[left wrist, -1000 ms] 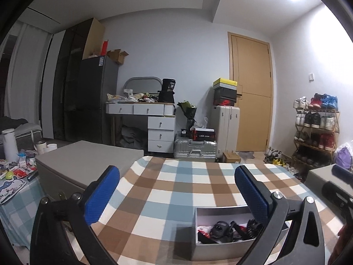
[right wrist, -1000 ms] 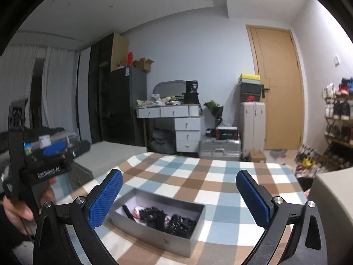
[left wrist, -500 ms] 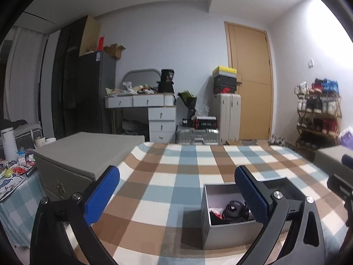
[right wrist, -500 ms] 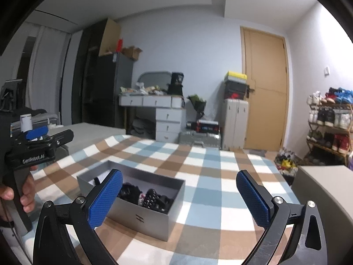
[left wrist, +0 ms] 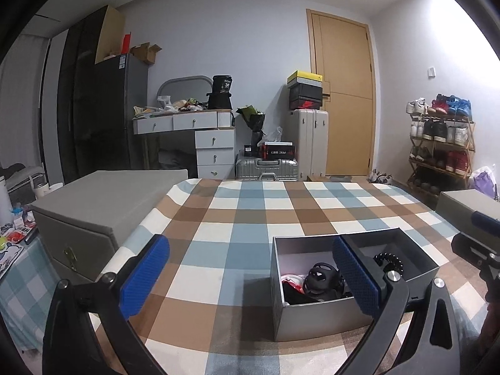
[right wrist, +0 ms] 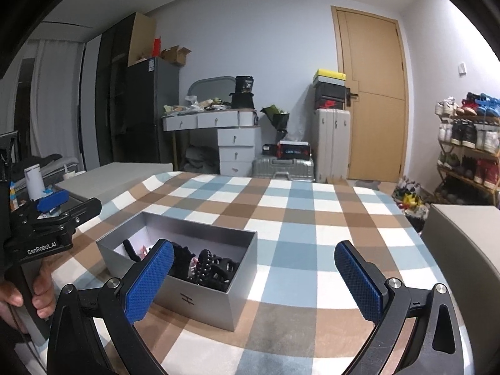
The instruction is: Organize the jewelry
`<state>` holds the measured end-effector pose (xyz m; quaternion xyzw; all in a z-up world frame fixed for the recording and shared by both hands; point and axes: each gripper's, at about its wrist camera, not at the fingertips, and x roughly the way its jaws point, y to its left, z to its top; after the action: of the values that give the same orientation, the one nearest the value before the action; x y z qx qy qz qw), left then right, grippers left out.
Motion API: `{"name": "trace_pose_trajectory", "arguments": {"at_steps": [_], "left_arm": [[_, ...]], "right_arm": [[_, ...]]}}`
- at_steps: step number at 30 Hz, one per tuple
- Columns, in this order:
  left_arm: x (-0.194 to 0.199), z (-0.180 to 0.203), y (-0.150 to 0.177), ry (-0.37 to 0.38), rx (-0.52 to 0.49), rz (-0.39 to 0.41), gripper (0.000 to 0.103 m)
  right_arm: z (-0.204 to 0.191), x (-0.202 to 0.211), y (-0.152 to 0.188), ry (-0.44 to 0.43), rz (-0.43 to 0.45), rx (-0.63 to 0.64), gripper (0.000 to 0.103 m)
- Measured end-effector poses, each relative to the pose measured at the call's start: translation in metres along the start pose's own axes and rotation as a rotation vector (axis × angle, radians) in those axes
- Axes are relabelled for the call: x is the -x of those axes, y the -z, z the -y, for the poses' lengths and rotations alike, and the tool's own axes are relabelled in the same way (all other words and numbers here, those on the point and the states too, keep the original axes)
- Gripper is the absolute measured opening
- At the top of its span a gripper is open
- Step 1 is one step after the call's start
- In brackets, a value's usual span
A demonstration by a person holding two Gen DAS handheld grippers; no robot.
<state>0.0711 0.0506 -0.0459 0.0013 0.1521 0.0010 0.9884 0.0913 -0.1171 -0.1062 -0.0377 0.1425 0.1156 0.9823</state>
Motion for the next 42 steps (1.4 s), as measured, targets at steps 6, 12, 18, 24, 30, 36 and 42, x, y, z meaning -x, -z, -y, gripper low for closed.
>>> {"name": "trace_pose_trajectory", "arguments": {"at_steps": [6, 12, 18, 24, 30, 36, 42], "left_arm": [[0.0002, -0.0012, -0.0002, 0.001, 0.003, 0.002, 0.102], [-0.0013, -0.0009, 0.0000, 0.001, 0.002, 0.001, 0.102], [0.0004, -0.0026, -0.0008, -0.014, 0.008, 0.002, 0.102], [-0.0011, -0.0038, -0.0013, -0.018, 0.011, 0.001, 0.102], [-0.0020, -0.0033, -0.0008, -0.017, 0.010, 0.000, 0.102], [-0.0022, -0.0047, -0.0013, -0.014, 0.009, -0.001, 0.102], [-0.0030, -0.0045, -0.0009, -0.014, 0.009, -0.001, 0.102]], "right_arm": [[0.0006, 0.0036, -0.0006, 0.000, 0.020, -0.002, 0.103], [0.0000, 0.0038, -0.0015, 0.001, 0.021, 0.000, 0.103], [-0.0002, 0.0030, -0.0023, 0.001, 0.014, -0.001, 0.103], [-0.0008, 0.0029, -0.0025, -0.001, 0.013, 0.001, 0.103], [-0.0018, 0.0028, -0.0025, 0.001, 0.015, 0.001, 0.103], [-0.0005, 0.0053, -0.0022, 0.005, 0.028, -0.001, 0.103], [0.0017, 0.0054, -0.0022, 0.005, 0.027, -0.003, 0.103]]}}
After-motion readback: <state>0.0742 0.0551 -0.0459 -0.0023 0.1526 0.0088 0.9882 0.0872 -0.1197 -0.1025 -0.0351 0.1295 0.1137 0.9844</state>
